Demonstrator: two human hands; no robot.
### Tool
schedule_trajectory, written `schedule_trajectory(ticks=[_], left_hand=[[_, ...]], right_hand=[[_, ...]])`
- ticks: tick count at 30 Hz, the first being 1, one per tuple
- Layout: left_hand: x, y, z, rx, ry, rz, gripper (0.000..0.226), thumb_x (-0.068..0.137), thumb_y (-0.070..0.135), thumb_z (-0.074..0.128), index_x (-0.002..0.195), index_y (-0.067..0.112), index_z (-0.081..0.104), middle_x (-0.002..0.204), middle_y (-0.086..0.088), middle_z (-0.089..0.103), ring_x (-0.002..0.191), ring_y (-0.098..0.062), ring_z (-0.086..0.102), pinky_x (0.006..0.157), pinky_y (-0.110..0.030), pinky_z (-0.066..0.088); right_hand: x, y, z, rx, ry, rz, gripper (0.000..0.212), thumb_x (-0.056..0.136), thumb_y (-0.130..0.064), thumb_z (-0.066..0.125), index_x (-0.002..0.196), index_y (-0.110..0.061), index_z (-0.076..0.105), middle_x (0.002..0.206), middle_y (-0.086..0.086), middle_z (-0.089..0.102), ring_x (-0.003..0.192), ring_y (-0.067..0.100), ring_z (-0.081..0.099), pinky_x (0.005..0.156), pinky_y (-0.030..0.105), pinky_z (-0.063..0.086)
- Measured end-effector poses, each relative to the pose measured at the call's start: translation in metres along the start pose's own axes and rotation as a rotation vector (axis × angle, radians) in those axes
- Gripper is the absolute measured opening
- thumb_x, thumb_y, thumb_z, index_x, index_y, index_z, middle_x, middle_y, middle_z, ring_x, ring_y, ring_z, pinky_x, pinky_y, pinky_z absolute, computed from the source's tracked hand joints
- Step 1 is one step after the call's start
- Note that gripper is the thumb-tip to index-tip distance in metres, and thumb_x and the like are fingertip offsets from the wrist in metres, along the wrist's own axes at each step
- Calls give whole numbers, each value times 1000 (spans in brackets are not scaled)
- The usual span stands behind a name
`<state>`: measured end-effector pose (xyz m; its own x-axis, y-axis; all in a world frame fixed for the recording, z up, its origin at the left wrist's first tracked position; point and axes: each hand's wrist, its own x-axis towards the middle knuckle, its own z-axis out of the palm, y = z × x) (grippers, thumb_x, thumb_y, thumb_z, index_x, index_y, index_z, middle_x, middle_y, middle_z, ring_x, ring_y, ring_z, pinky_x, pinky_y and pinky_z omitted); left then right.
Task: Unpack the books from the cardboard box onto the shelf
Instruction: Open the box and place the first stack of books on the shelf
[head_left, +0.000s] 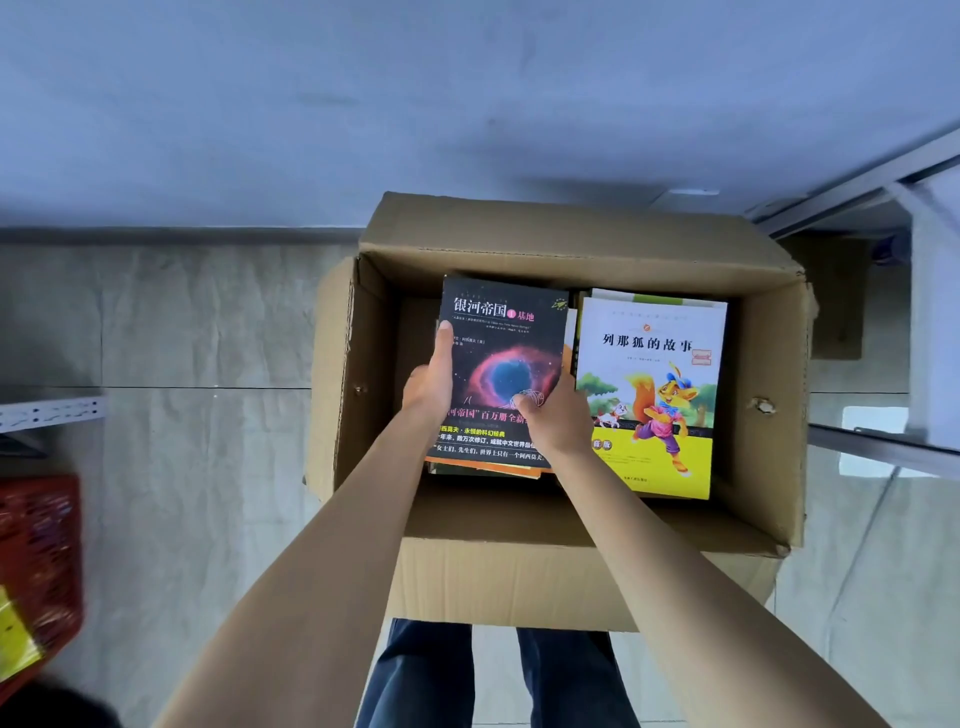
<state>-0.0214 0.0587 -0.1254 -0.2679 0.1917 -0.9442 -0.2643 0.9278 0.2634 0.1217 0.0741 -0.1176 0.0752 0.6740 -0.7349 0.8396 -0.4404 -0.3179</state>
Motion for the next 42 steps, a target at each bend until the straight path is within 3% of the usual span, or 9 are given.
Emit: schedule_trajectory(ticks=[7,14,21,24,27,30,35,39,42], left_hand=[[0,-3,-6,12,-58,-3,85,81,83,29,121,13,56,113,-14,70,98,-32,71,97,-48,53],[-3,-15,-15,21,-140,84,76,86,77,31,118,16,61,106,-10,73,92,-27,74,95,-46,55],[-2,-24,-17,16,-82,125,64,90,71,34,108,16,63,104,-7,74,90,-23,73,92,-41,56],[0,-24,-21,66,-11,155,62,86,75,38,98,19,63,100,-7,74,86,-22,73,85,-39,58],[4,-20,-26,66,-42,111,80,76,82,45,112,13,65,105,-11,73,92,-29,73,91,-45,56],[5,-24,-29,1,-144,110,74,79,75,52,119,14,65,108,-10,75,94,-29,74,95,-45,56],[-10,-34,-27,-183,-185,131,61,87,64,55,125,16,62,113,-10,74,97,-30,74,93,-48,56],[-44,-36,-39,-341,-223,157,64,85,67,53,121,16,66,113,-12,74,101,-35,72,94,-50,55],[-86,-28,-54,-493,-219,275,49,86,64,54,104,25,75,109,-12,76,95,-34,74,82,-47,60]], right_hand=[[-10,2,3,-62,-8,-12,73,91,-34,62,148,-5,26,140,21,49,129,36,49,99,42,49],[-8,-1,8,-38,-54,81,59,95,-31,55,137,3,32,130,24,56,117,37,58,93,41,48],[2,9,2,171,41,162,61,88,-43,63,123,5,49,117,19,61,110,36,60,84,39,48],[5,13,5,189,-3,152,48,88,-46,61,99,1,56,94,15,60,90,31,61,71,33,42],[5,18,8,276,-69,149,48,87,-44,62,96,3,65,93,15,66,88,30,63,71,34,44],[2,23,8,433,-147,187,37,87,-41,66,84,-4,66,88,10,64,84,26,59,71,31,39],[-12,25,-5,638,-314,227,25,87,-39,68,91,-14,65,99,6,69,88,20,64,77,31,50],[-36,16,-27,713,-273,104,30,79,-40,75,91,-21,55,106,13,70,92,26,70,90,44,57],[-63,-10,-53,709,-326,-17,51,78,-44,75,111,-18,46,107,9,67,83,14,73,71,30,60]])
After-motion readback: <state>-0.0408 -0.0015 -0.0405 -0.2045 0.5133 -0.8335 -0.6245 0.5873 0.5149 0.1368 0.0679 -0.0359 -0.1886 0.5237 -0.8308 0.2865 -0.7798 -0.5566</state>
